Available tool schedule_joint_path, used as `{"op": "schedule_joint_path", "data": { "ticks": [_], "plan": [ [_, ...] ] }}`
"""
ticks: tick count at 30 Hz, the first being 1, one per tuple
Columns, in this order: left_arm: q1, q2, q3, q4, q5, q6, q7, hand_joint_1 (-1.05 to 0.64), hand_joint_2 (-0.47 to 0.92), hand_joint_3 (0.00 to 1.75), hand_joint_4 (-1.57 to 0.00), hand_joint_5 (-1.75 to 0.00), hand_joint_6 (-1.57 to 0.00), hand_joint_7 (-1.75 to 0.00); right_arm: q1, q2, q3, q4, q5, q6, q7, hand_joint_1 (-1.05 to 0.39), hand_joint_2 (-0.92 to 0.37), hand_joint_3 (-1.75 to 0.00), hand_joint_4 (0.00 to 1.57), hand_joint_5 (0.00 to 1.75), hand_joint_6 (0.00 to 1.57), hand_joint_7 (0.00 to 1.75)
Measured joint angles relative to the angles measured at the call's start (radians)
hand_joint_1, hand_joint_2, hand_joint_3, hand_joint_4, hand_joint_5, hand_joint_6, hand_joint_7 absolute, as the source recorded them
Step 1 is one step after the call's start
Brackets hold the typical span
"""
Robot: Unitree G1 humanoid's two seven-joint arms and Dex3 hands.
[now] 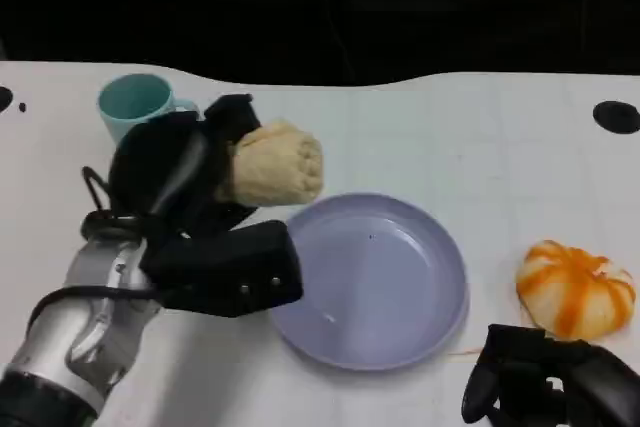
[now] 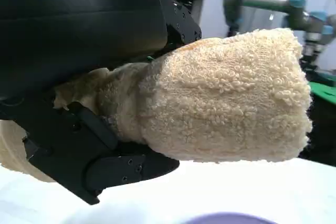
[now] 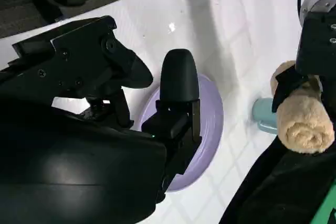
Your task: Grasp the towel on the left side of the plate with the left hand and place it into the plate.
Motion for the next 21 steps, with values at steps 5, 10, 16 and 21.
{"op": "schedule_joint_path", "data": {
  "ticks": [5,10,16,21],
  "plan": [
    [-0.003,-0.061,-0.040,-0.034,0.016,0.035,-0.055,-0.19,0.42,1.09,-0.93,-1.75,-0.69,-1.75,0.006,0.000,0.000,-0.014,0.000,0.000,0.001,-0.05,-0.63,-1.05,0.73,1.75,0.64,1.47],
    [-0.018,-0.126,-0.080,-0.005,0.019,0.041,-0.064,-0.19,0.40,1.15,-0.92,-1.75,-0.70,-1.75,0.013,0.000,-0.002,-0.019,0.000,-0.002,0.003,-0.04,-0.63,-1.07,0.73,1.75,0.65,1.47],
    [-0.049,-0.169,-0.109,0.045,0.014,0.042,-0.104,-0.20,0.46,1.11,-0.93,-1.75,-0.68,-1.74,0.015,0.000,-0.003,-0.023,0.002,-0.003,0.004,-0.03,-0.63,-1.08,0.73,1.75,0.64,1.47],
    [-0.056,-0.198,-0.139,0.069,0.025,0.053,-0.131,-0.20,0.51,0.92,-0.89,-1.75,-0.79,-1.28,0.015,0.000,-0.004,-0.025,0.004,0.004,0.004,-0.03,-0.63,-1.07,0.72,1.75,0.64,1.47]
  ]
}}
